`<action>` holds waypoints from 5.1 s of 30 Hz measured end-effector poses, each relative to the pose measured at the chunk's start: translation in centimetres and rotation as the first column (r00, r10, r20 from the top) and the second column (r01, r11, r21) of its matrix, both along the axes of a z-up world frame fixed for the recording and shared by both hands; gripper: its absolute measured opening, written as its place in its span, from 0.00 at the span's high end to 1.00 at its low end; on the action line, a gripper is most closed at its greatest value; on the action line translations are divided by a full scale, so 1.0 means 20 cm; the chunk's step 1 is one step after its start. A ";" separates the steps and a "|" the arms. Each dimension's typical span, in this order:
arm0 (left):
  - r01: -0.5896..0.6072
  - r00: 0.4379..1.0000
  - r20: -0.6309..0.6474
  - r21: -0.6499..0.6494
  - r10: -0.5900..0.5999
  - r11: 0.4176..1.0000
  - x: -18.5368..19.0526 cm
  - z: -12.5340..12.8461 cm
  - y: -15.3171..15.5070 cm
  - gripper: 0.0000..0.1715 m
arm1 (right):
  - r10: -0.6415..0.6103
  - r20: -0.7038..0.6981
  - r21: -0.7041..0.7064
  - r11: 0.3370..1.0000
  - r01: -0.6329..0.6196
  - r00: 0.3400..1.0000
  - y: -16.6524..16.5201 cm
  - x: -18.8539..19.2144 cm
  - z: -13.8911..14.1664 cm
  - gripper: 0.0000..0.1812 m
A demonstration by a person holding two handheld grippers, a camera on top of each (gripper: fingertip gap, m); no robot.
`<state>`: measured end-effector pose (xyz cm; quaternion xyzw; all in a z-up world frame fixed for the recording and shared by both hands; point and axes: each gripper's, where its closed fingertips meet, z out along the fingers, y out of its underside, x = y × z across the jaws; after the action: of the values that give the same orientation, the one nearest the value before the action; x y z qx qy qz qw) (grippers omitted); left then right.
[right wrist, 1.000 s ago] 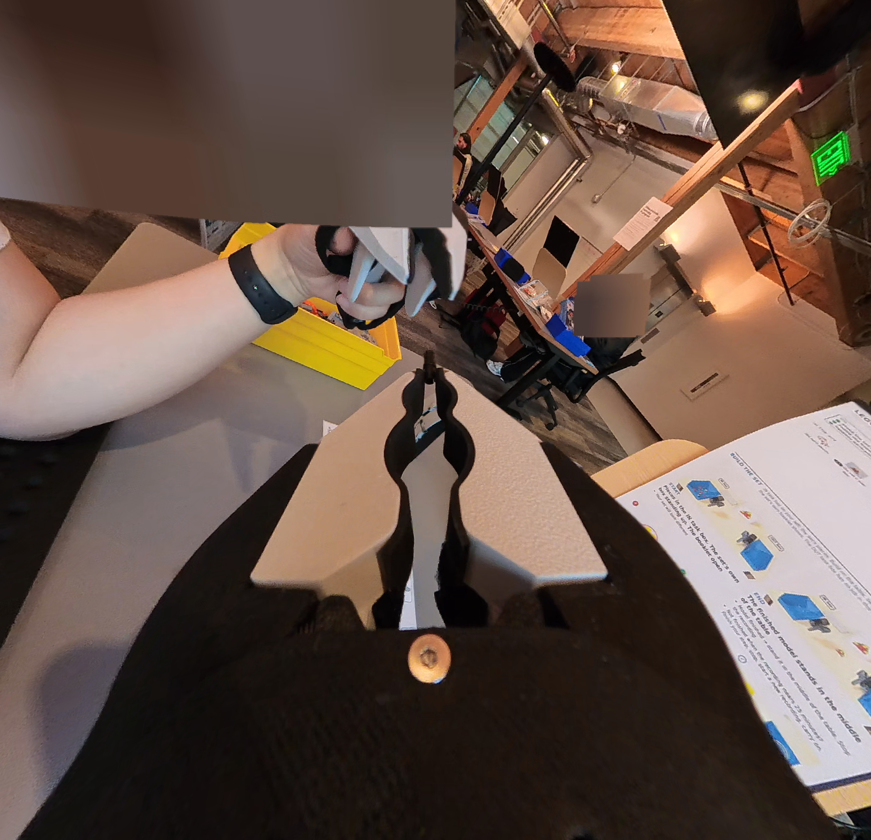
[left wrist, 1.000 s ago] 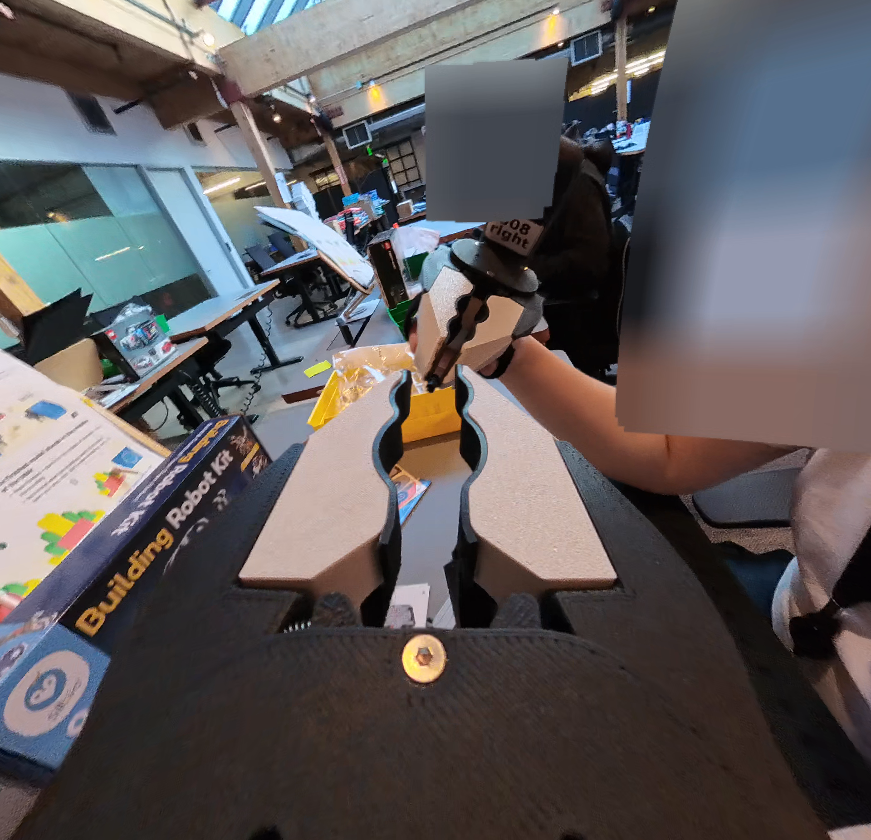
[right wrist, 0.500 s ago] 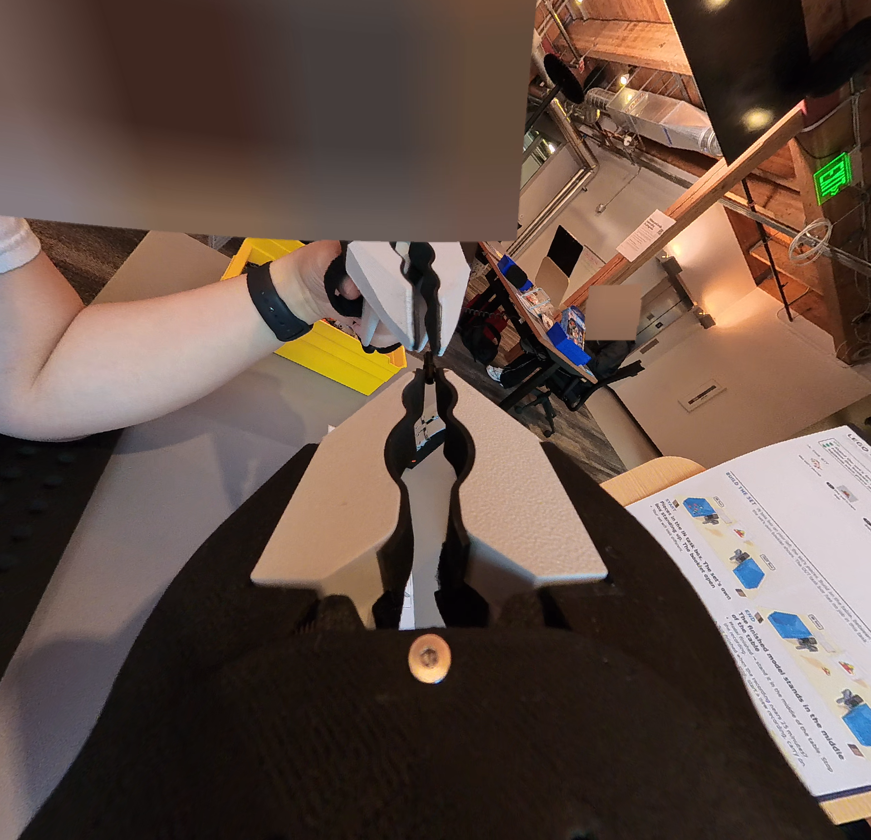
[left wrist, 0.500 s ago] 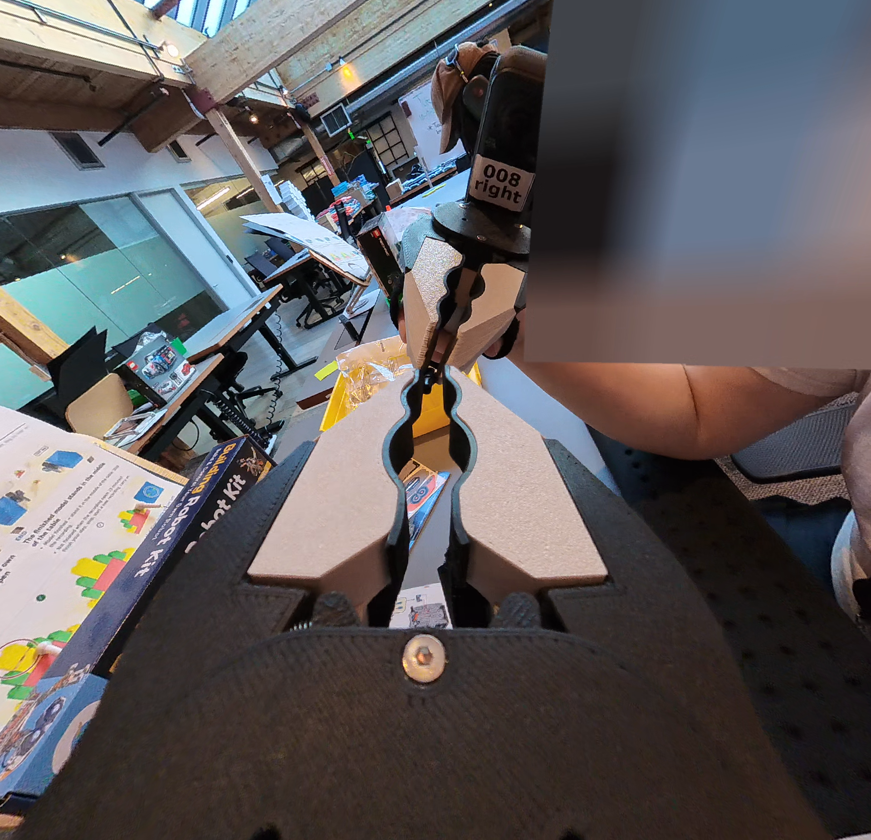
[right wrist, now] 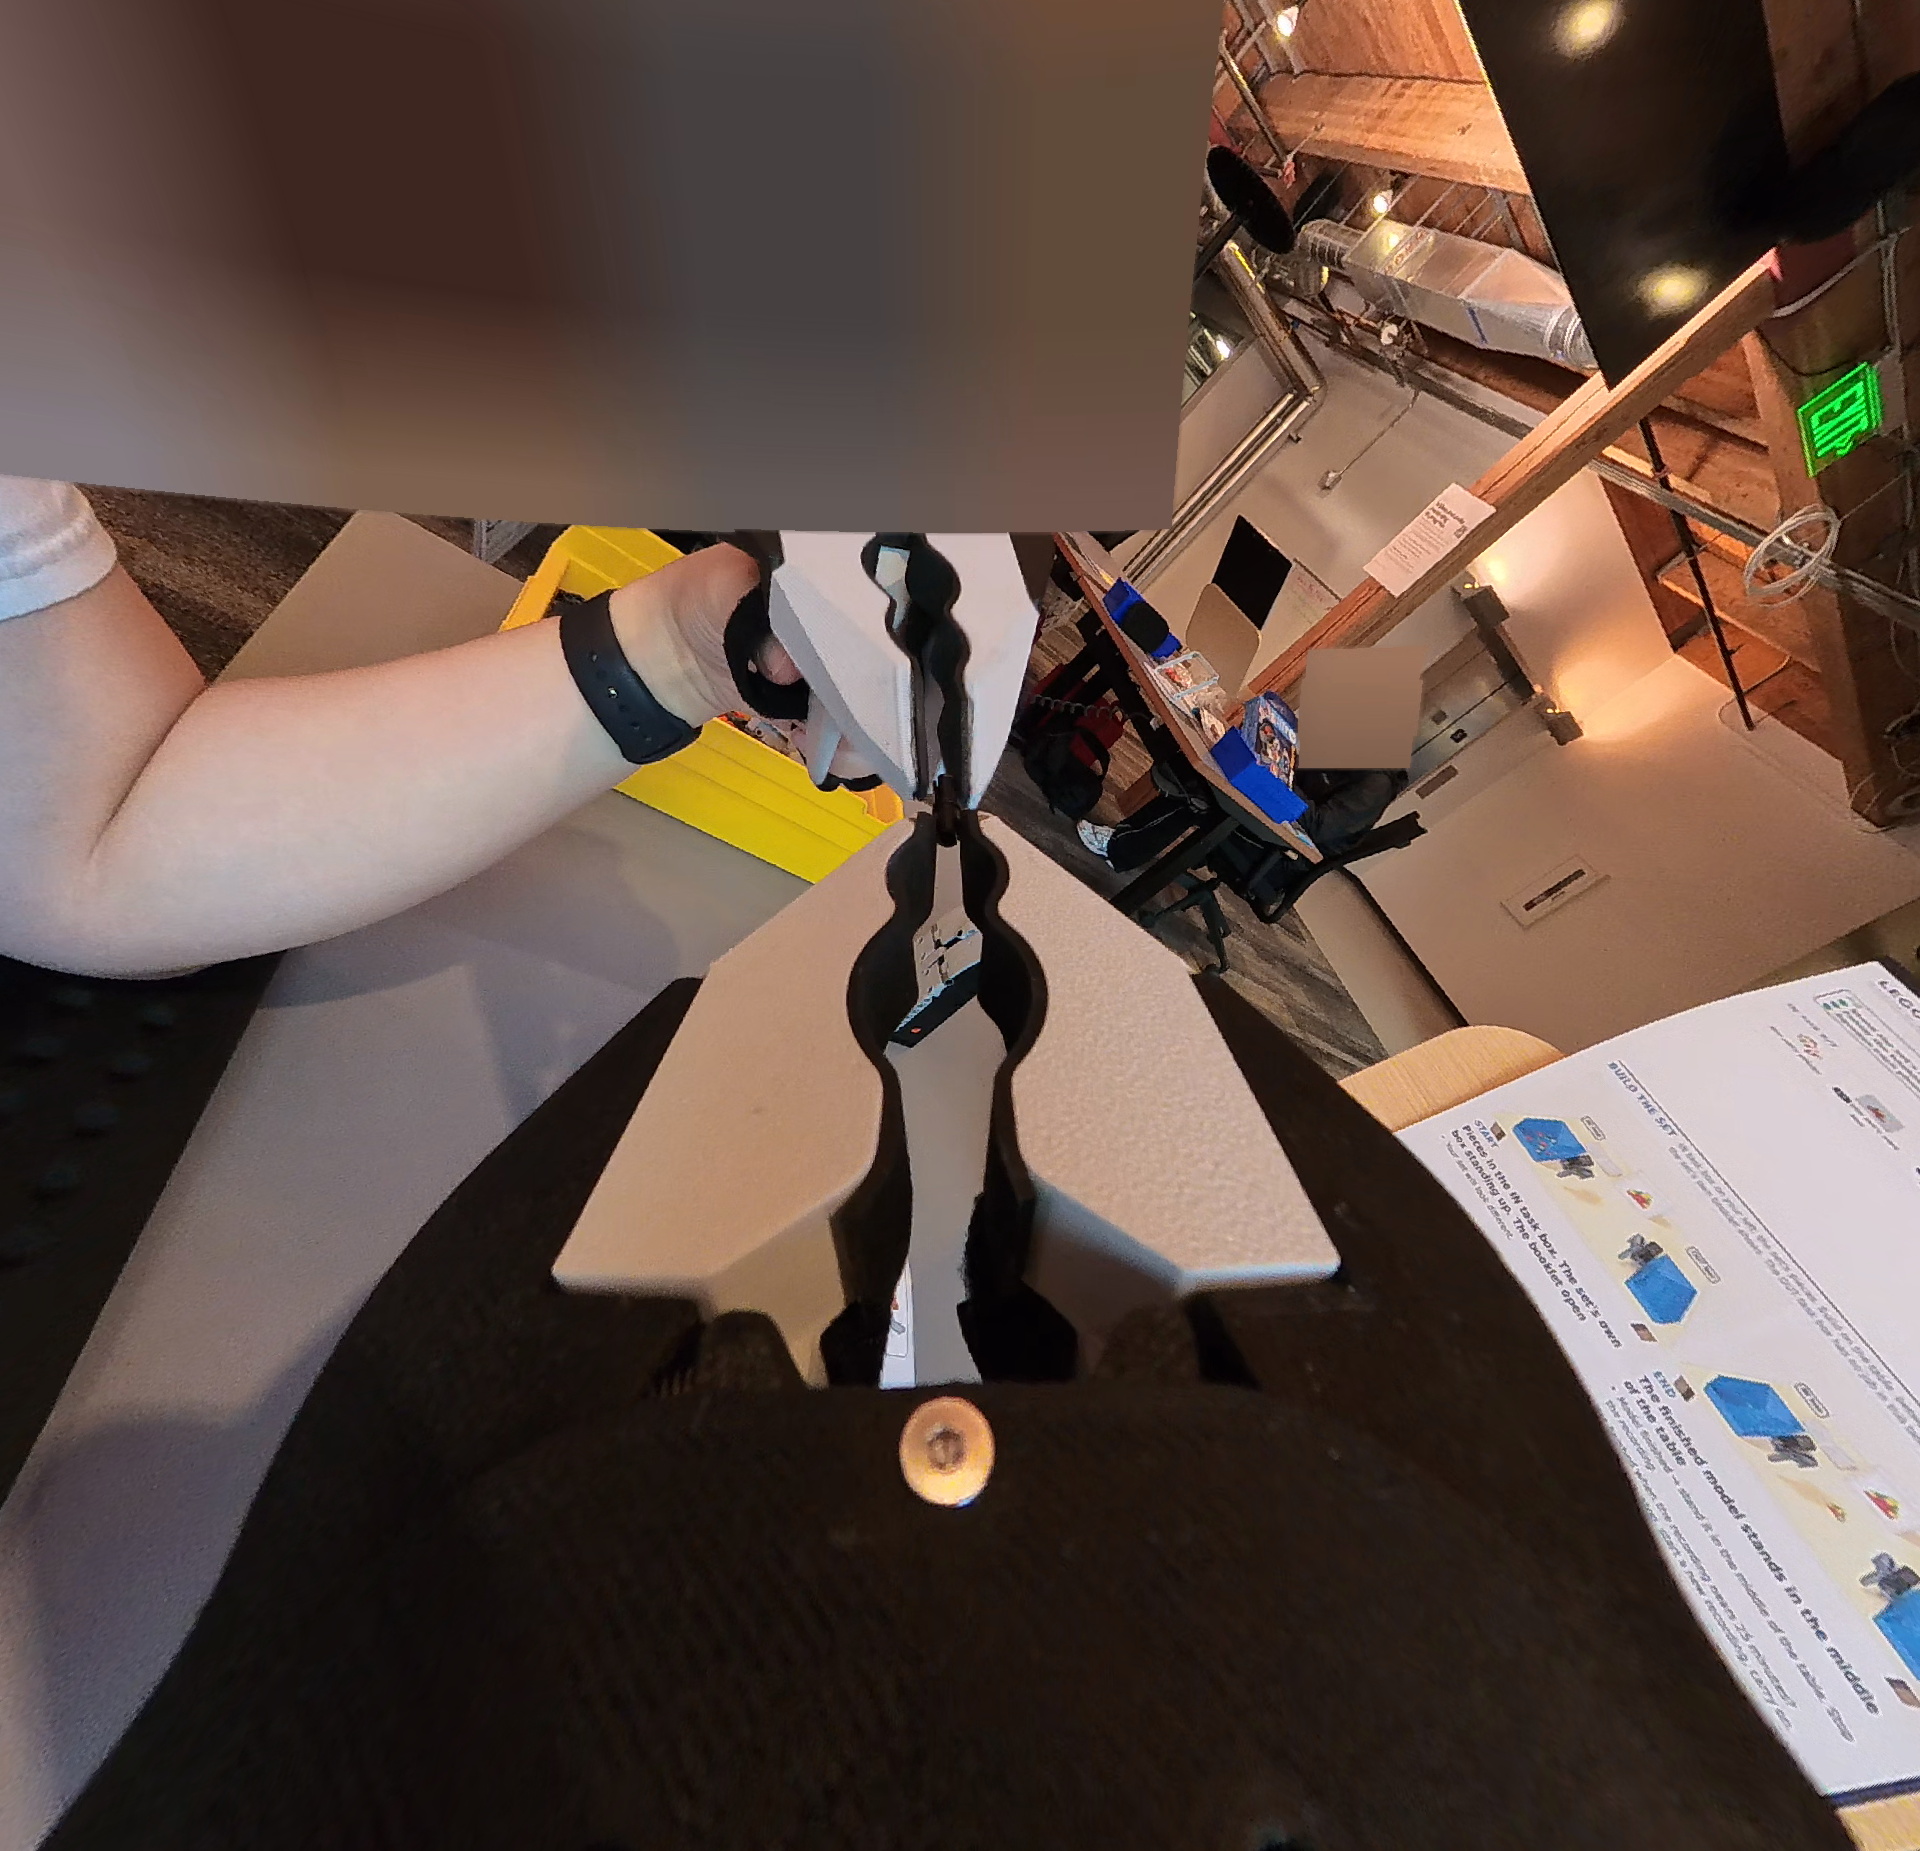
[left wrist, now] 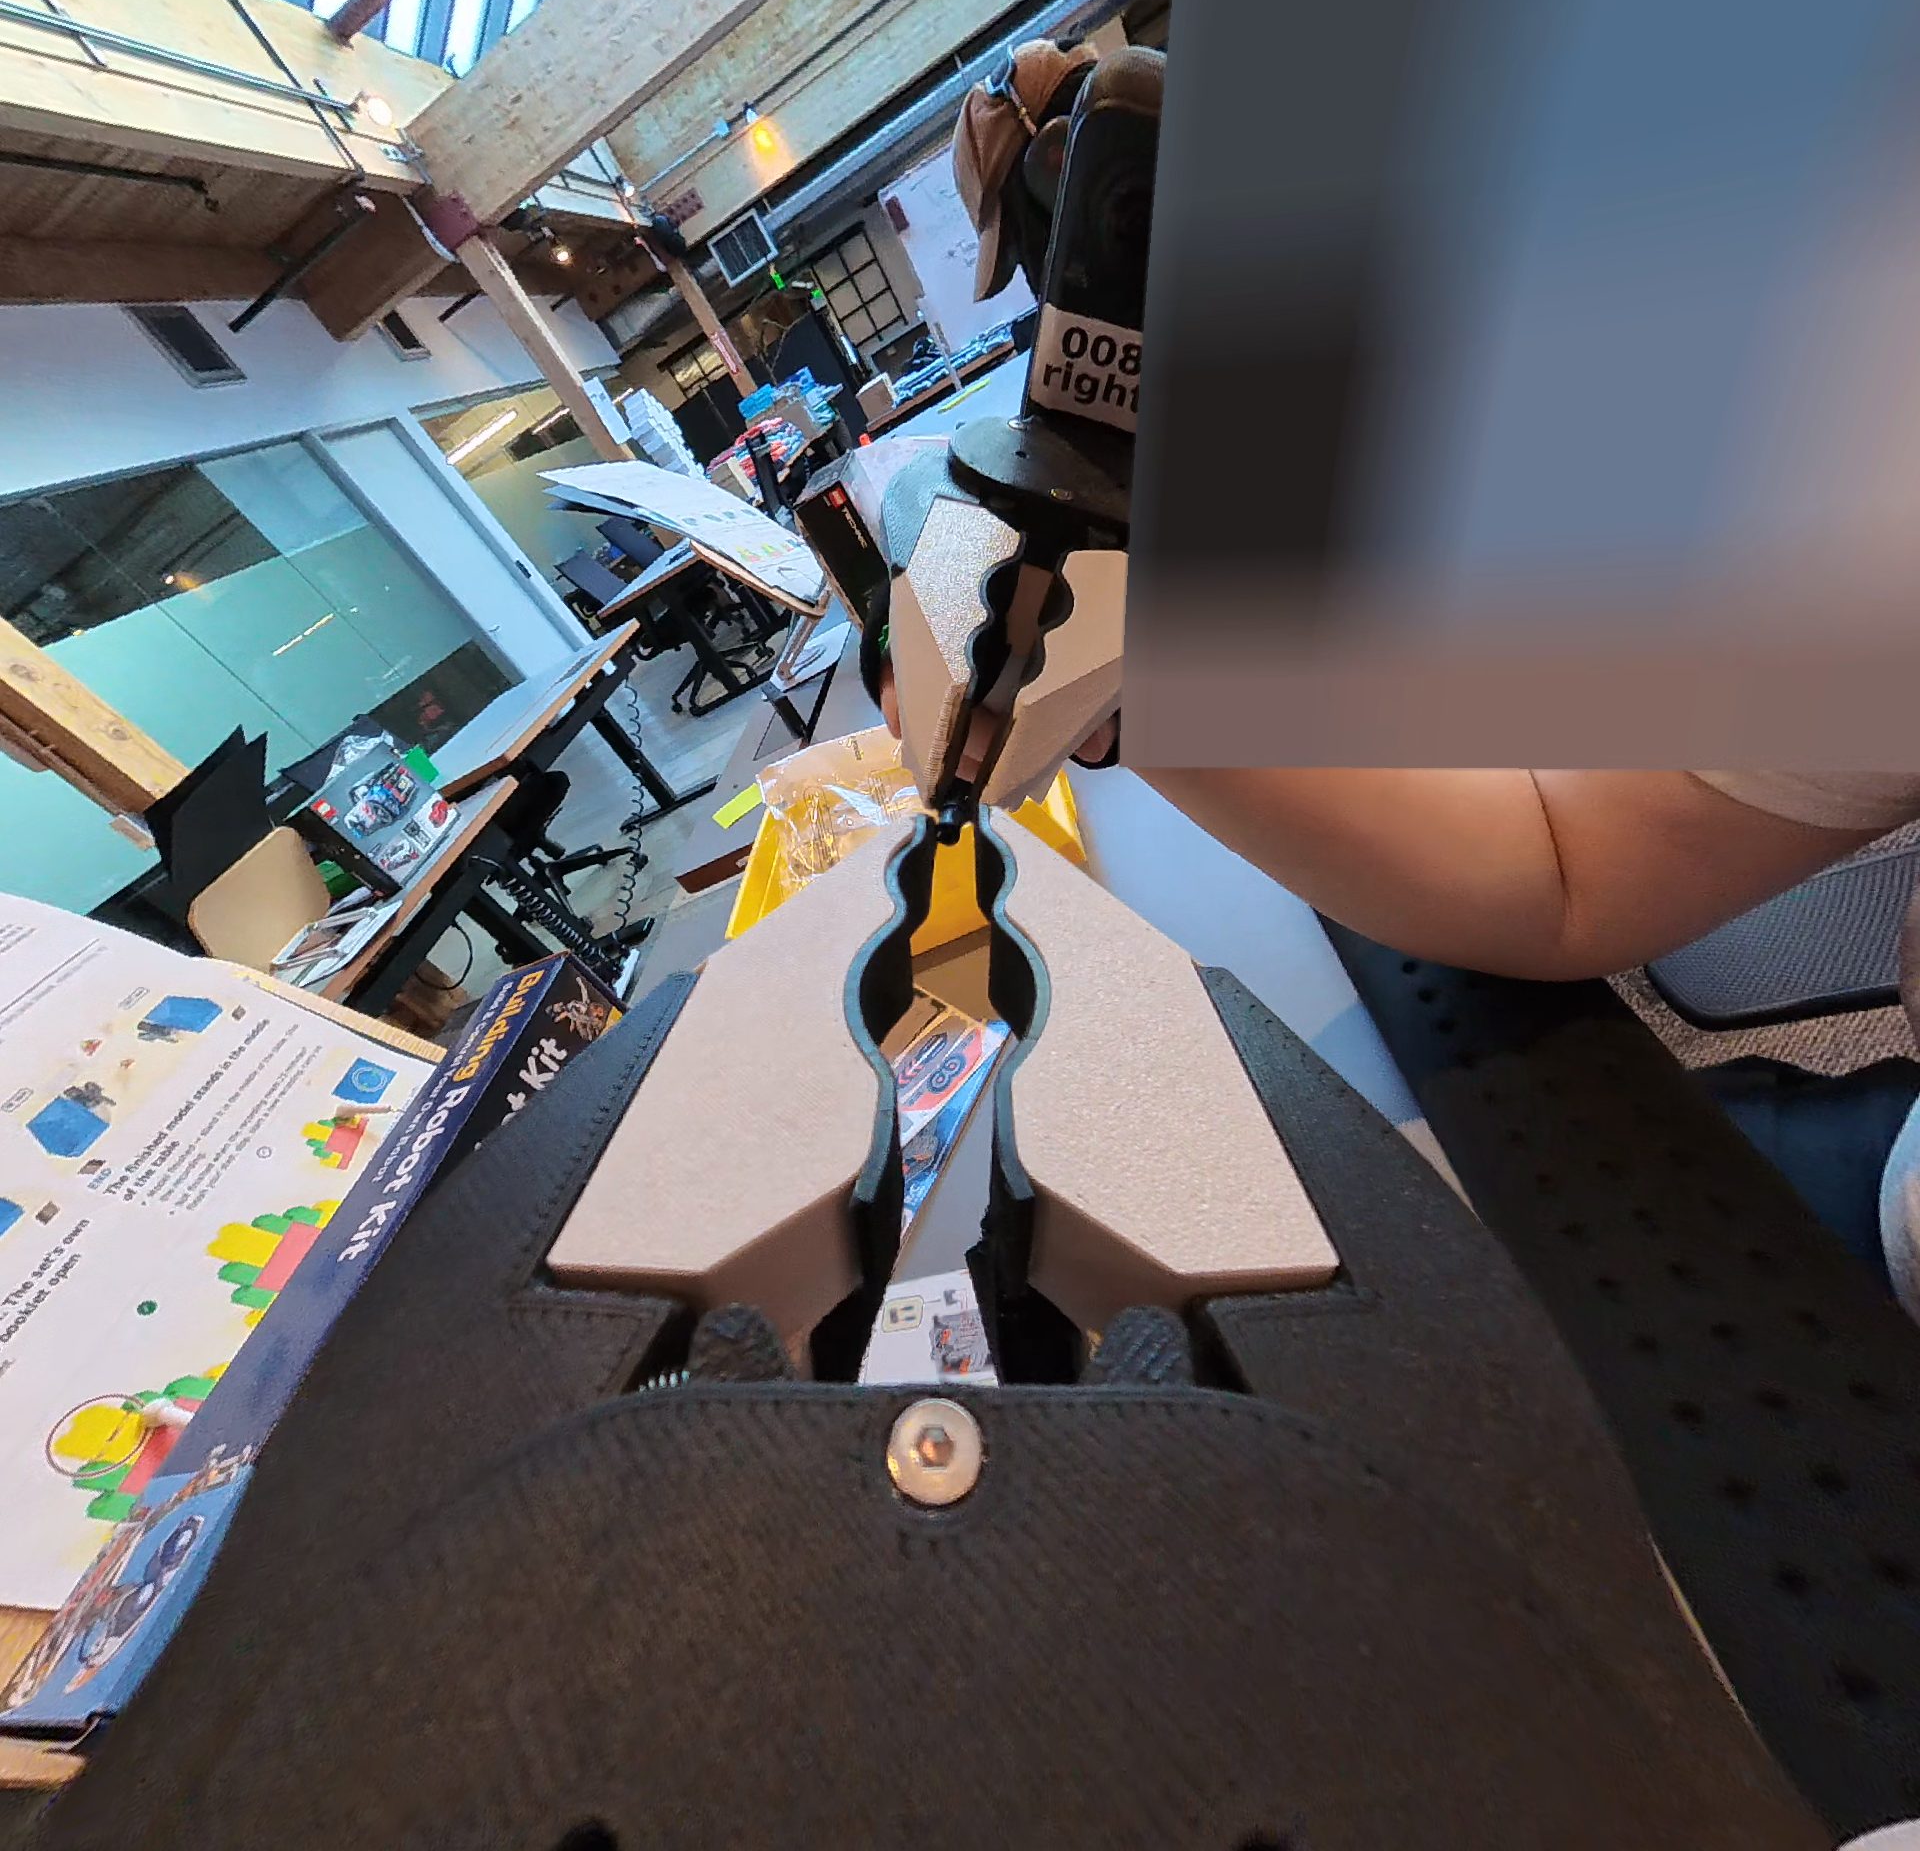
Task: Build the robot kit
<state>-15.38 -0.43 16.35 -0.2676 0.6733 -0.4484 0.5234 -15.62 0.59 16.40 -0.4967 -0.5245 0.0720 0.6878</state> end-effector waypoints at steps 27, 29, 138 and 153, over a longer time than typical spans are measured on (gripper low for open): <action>0.015 1.000 -0.005 0.014 -0.015 1.000 -0.01 -0.01 -0.01 0.99 | 0.043 -0.010 0.000 0.999 -0.043 0.999 -0.01 -0.03 0.00 0.98; 0.011 1.000 -0.013 0.029 -0.010 1.000 -0.03 -0.01 -0.02 0.99 | 0.076 -0.030 -0.019 0.997 -0.076 0.997 -0.02 -0.04 0.00 0.97; 0.024 1.000 0.009 0.020 -0.024 1.000 -0.15 0.00 0.04 0.99 | -0.131 0.430 -0.870 0.204 0.448 0.893 0.36 0.65 -1.54 0.96; 0.029 1.000 0.000 0.023 -0.029 0.999 -0.15 0.00 0.03 0.99 | -0.017 0.378 -0.921 0.095 0.377 0.926 0.19 0.63 -1.55 0.95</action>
<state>-18.30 0.22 16.28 -0.2521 0.6820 -0.4483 0.5200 -2.99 4.37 -14.54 -0.8954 -0.3604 0.2368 0.1109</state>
